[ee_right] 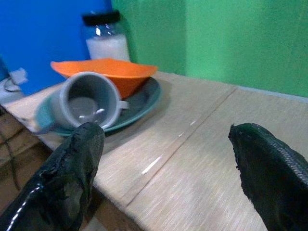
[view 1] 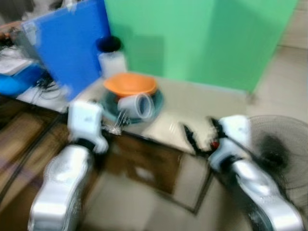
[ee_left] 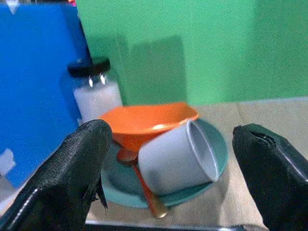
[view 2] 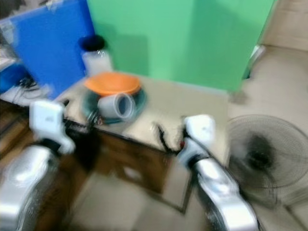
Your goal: Setting the table
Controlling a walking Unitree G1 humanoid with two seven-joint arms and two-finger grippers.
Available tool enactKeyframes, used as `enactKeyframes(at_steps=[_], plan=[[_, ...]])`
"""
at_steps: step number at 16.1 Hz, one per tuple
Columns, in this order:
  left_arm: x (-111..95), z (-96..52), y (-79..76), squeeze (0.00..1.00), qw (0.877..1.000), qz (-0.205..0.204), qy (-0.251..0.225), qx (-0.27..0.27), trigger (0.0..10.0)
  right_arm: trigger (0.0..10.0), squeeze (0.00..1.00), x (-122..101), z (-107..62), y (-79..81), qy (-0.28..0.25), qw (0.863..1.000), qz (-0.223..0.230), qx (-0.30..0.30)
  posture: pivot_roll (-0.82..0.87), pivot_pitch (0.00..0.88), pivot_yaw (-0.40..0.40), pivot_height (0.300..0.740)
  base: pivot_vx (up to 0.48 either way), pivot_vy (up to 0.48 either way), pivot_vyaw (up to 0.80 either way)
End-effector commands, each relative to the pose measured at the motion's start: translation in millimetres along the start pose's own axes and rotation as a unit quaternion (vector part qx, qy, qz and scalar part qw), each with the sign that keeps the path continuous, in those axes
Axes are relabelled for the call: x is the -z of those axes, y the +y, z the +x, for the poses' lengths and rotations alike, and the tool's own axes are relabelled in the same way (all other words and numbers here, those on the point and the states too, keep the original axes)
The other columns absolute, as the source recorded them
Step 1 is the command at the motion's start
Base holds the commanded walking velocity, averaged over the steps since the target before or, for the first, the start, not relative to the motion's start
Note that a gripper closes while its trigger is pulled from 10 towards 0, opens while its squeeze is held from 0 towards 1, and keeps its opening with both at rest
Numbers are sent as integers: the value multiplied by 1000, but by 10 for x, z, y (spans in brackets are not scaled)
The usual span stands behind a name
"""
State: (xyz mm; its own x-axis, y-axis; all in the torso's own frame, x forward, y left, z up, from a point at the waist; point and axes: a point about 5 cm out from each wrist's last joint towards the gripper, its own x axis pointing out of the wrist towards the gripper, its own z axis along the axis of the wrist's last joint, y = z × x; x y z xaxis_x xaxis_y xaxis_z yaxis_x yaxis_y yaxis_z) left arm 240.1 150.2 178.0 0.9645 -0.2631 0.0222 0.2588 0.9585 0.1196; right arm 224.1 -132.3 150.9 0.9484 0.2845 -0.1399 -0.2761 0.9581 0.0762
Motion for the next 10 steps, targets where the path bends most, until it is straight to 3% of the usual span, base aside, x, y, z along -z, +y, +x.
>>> enactKeyframes(at_steps=[1,10], plan=[[-14,-24,90,0,1000,11,2,-15,10000,10000,1000,-57,31,82,-15,1000,6,-17,154,0,44,740,311,0,0],[-66,-12,110,0,1000,18,-5,-3,10000,10000,1000,-88,48,70,-23,999,16,-17,152,0,50,740,311,0,0]])
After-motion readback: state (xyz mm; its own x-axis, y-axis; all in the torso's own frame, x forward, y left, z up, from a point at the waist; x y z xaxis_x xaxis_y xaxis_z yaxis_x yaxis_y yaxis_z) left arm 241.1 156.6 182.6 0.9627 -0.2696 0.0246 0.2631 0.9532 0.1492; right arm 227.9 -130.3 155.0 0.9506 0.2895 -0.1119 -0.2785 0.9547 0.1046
